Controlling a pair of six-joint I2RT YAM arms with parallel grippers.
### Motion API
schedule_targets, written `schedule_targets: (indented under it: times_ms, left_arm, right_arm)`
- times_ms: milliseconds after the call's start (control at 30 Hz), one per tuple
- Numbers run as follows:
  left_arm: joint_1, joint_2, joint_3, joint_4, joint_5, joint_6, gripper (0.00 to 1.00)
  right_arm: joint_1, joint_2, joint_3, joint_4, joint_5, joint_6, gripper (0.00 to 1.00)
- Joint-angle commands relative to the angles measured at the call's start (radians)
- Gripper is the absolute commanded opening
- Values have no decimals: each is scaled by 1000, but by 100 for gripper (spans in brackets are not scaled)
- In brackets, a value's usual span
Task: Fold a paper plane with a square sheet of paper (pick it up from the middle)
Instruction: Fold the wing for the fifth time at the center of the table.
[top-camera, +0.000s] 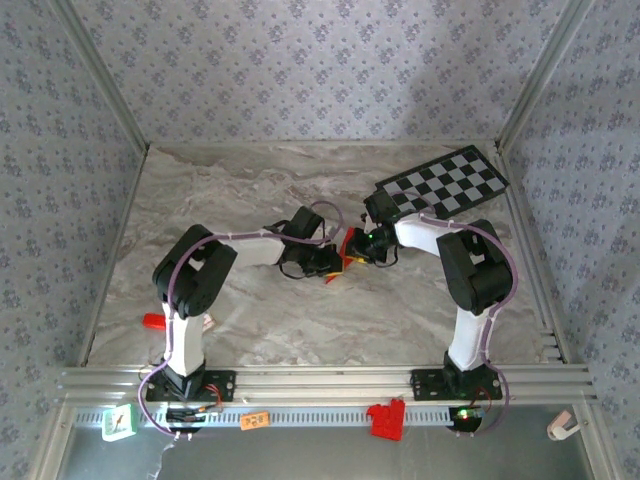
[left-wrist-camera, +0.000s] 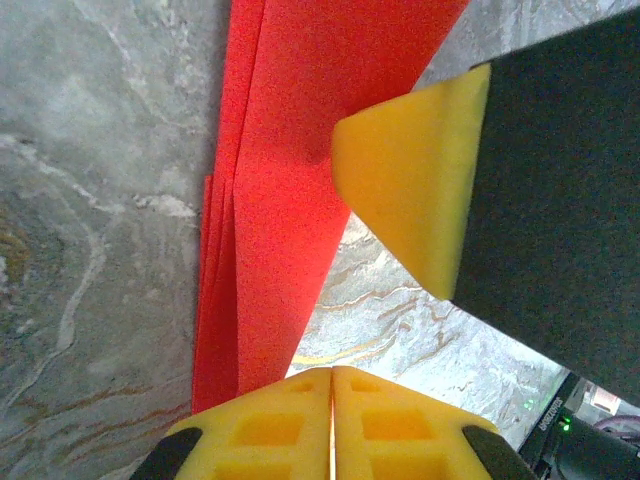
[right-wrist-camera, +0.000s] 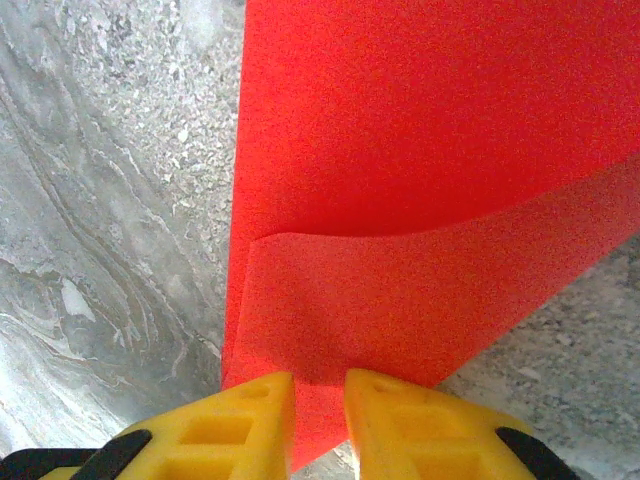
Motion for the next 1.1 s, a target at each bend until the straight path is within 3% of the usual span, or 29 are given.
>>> schedule_targets:
  times_ms: [0,1067]
  left_arm:
    - [3,-50,-1,3,-24,14,10]
    - [9,39,-13,-42,-53,9,4]
  right_arm:
    - [0,38,5,-74,53,-2,24]
    - [-3,-19,5,5,-23,-2,25]
